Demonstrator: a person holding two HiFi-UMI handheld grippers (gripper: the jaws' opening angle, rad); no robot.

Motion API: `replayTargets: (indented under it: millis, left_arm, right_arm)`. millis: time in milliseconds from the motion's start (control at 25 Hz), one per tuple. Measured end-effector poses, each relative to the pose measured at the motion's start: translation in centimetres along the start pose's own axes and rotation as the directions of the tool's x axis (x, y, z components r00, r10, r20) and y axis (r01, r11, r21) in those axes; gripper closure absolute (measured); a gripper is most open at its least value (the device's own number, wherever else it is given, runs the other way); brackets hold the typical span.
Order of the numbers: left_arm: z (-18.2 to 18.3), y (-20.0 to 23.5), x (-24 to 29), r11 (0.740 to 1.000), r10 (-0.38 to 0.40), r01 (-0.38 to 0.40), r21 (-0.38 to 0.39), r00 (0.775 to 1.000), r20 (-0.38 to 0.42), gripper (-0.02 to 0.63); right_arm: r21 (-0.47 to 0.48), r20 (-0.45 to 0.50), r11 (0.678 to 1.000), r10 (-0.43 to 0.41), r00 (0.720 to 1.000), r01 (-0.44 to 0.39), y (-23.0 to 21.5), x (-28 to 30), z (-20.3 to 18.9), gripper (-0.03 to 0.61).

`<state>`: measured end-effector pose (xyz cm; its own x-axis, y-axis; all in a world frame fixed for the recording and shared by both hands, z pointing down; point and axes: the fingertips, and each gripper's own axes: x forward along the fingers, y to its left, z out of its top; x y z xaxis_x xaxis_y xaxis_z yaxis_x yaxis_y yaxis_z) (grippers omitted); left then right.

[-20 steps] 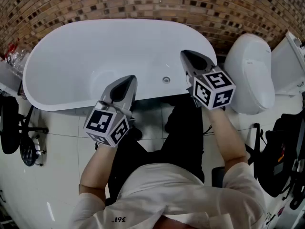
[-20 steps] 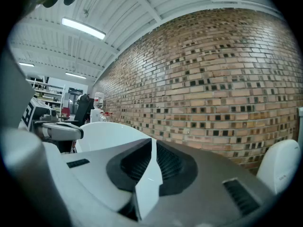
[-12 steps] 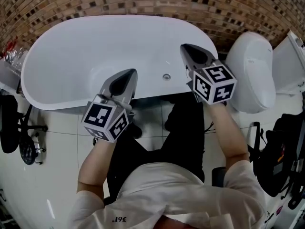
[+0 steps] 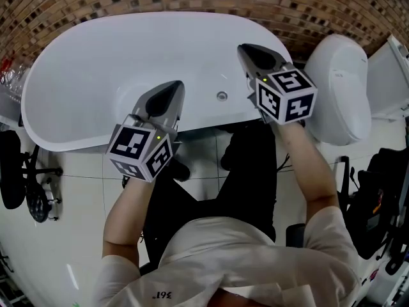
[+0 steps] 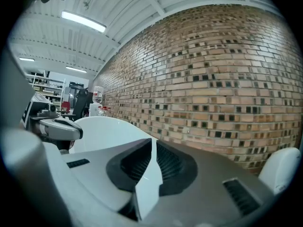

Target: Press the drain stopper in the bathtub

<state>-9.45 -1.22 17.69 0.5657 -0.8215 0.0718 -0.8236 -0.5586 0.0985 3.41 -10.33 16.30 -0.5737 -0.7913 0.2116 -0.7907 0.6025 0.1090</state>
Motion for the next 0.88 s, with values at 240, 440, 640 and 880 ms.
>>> replayTargets:
  millis: [240, 440, 640, 880]
  left_arm:
    - [-1.0, 1.2, 2.0, 1.000, -0.010, 0.010, 0.000, 0.999, -0.031, 0.606]
    - [-2.1, 2.2, 3.7, 1.000, -0.019, 0.019, -0.010, 0.998, -0.052, 0.606]
    - [-3.2, 2.9, 4.9, 0.999, -0.025, 0.023, -0.024, 0.997, -0.074, 0.606]
    - [-4.3, 3.9, 6.3, 0.999, -0.029, 0.026, -0.034, 0.995, -0.091, 0.606]
  right_arm:
    - [0.000, -0.020, 1.000, 0.001, 1.000, -0.001, -1.0, 2.3, -0.4, 0.555]
    - [0.004, -0.038, 1.000, -0.001, 0.999, 0.001, -1.8, 4.0, -1.2, 0.555]
    - [0.015, -0.058, 1.000, 0.003, 0.998, -0.002, -2.5, 5.8, -2.2, 0.555]
    - [0.016, -0.099, 1.000, 0.016, 0.995, -0.014, -2.9, 8.4, -3.8, 0.555]
